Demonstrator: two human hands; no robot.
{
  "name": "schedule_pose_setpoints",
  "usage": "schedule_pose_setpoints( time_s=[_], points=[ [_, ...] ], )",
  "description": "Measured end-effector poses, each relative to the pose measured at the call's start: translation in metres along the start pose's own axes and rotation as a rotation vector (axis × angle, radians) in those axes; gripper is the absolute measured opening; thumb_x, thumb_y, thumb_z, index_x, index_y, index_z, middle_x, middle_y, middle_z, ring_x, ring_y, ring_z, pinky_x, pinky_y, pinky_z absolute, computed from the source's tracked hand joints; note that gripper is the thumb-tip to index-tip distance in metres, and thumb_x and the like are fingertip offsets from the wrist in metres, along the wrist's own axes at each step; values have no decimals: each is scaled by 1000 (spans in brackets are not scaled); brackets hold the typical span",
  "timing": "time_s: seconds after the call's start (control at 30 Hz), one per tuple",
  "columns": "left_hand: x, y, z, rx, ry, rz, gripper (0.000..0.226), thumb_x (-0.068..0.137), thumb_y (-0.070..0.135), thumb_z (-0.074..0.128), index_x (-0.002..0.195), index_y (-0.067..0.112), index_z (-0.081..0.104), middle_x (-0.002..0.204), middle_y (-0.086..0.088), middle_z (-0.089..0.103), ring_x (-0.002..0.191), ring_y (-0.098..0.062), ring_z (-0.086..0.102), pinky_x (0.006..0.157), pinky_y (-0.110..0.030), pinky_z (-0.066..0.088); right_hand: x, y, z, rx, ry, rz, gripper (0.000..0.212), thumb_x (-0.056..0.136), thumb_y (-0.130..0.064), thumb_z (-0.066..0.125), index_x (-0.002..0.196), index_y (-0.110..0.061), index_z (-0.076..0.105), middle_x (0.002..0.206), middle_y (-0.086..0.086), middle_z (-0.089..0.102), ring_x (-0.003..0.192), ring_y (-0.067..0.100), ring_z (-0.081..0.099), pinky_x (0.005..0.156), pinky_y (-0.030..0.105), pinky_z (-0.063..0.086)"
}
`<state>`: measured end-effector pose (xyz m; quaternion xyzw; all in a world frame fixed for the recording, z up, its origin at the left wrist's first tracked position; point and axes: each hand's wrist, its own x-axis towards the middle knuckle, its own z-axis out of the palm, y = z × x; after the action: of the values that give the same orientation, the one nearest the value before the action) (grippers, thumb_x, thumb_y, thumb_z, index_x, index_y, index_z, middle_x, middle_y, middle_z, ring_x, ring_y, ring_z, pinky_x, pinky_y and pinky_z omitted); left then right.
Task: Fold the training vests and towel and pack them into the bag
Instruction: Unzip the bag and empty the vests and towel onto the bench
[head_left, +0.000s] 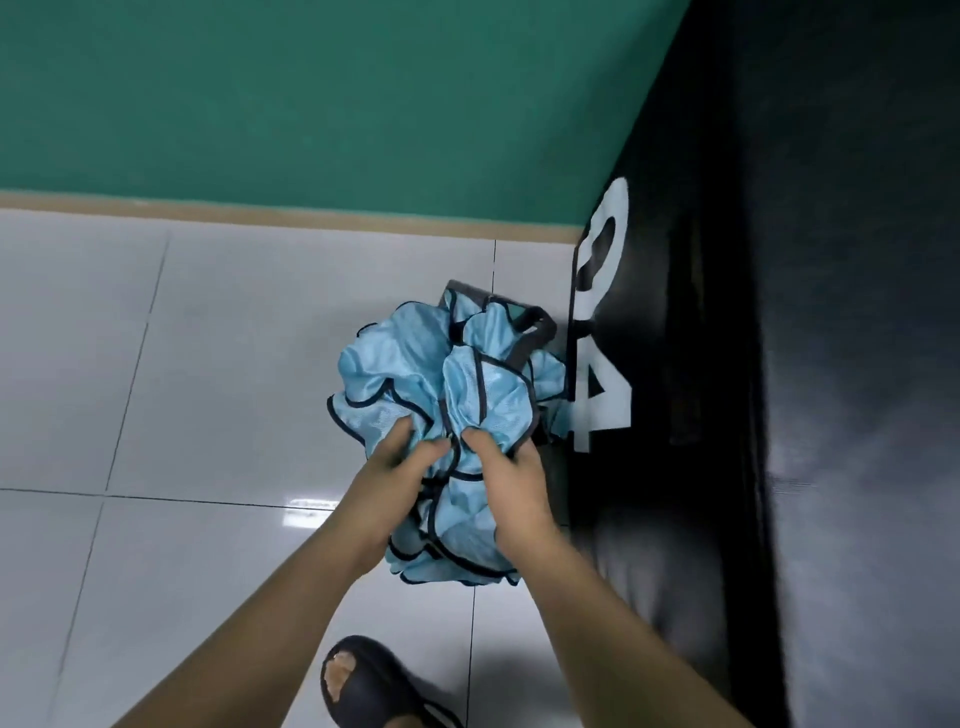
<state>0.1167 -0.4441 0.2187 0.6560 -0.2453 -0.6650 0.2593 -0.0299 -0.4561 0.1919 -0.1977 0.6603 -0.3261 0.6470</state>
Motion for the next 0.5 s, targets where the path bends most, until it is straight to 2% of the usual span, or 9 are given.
schedule_pose_setpoints(
  time_s=[0.13, 0.27, 0.43, 0.5],
  points=[
    [-52, 86, 19, 2, 9, 115, 29, 100, 37, 67, 129, 38, 66, 130, 13, 74, 120, -13, 71, 109, -50, 53, -49, -95, -5, 62, -44, -110, 21, 95, -19, 74, 115, -26, 77, 110, -9, 80, 106, 12, 75, 106, 44, 56],
    [-96, 174, 45, 20, 51, 240, 58, 87, 55, 73, 142, 43, 58, 140, 20, 66, 132, -9, 62, 116, -49, 46, -93, -192, -19, 78, -61, -218, 28, 95, -24, 75, 122, -29, 74, 115, -12, 79, 112, 10, 73, 109, 44, 54],
    [-153, 284, 95, 41, 19, 423, 58, 91, 50, 73, 146, 44, 56, 145, 25, 62, 136, -3, 57, 120, -45, 42, -151, -311, -52, 118, -82, -385, 35, 93, -28, 75, 128, -31, 72, 120, -13, 77, 116, 10, 71, 110, 45, 53],
    [-172, 323, 118, 38, 21, 471, 73, 87, 55, 74, 154, 46, 47, 153, 30, 52, 142, 1, 49, 123, -42, 37, -174, -356, -71, 113, -82, -457, 35, 94, -28, 74, 129, -31, 71, 121, -13, 77, 117, 9, 70, 110, 45, 53]
  ],
)
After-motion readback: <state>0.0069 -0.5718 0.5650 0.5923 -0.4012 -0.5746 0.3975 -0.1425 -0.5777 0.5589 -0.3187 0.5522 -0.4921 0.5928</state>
